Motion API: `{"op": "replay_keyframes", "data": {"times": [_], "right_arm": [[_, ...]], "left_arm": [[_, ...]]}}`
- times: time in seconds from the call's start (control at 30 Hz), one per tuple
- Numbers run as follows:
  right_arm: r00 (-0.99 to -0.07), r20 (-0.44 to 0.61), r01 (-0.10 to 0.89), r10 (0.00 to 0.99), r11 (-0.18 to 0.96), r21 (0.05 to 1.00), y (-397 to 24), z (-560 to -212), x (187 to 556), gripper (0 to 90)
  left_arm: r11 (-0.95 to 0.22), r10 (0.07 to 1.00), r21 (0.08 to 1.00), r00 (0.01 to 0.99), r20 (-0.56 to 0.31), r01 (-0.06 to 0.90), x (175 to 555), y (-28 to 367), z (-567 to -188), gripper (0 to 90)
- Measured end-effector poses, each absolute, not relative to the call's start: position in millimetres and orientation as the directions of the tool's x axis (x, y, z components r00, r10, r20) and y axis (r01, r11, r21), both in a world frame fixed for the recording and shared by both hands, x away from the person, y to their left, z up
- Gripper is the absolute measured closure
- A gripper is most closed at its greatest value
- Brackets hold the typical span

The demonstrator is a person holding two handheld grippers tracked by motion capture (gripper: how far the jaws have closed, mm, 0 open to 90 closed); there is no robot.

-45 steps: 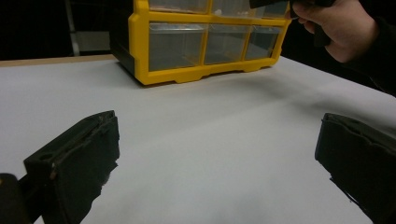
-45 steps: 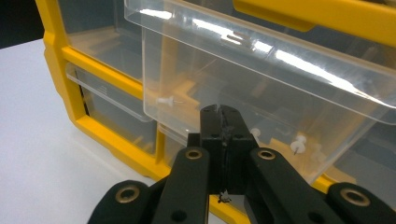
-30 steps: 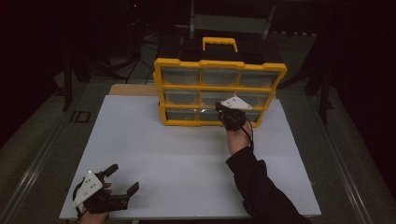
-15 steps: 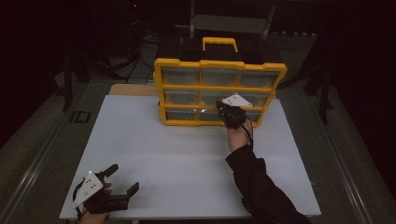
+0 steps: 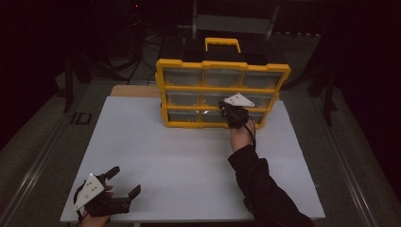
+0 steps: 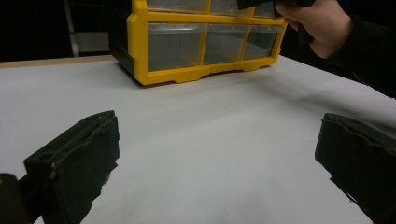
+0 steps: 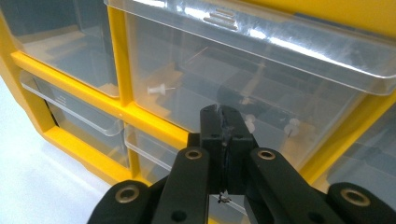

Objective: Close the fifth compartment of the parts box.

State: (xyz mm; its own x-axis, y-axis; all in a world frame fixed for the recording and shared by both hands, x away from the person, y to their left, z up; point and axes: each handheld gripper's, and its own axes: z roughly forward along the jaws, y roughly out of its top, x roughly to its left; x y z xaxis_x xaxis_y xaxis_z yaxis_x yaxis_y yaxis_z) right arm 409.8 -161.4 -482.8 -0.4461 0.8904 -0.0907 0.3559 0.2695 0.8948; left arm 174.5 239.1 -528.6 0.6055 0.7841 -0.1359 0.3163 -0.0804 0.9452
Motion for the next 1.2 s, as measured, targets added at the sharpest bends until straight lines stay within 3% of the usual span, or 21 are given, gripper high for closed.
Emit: {"op": "replay_keyframes", "data": {"times": [0.47,0.77,0.97,1.2], "right_arm": [[-0.453,-0.104,0.353,0.885,0.285,0.891,-161.7,-482.4,411.0,89.1],[-0.473,-0.083,0.349,0.877,0.273,0.897,-161.3,-481.4,407.0,81.9],[-0.496,-0.062,0.348,0.866,0.263,0.900,-158.4,-478.3,402.0,67.2],[-0.501,-0.001,0.383,0.865,0.223,0.897,-156.9,-475.6,396.5,40.5]], "left_arm": [[-0.082,0.785,0.945,0.605,-0.135,0.317,174.4,238.7,-528.6,0.0],[-0.081,0.784,0.945,0.606,-0.135,0.316,174.4,238.8,-528.6,0.0],[-0.081,0.783,0.945,0.607,-0.135,0.315,174.3,238.6,-528.4,0.0],[-0.081,0.783,0.945,0.607,-0.135,0.316,174.3,238.4,-528.5,0.0]]}}
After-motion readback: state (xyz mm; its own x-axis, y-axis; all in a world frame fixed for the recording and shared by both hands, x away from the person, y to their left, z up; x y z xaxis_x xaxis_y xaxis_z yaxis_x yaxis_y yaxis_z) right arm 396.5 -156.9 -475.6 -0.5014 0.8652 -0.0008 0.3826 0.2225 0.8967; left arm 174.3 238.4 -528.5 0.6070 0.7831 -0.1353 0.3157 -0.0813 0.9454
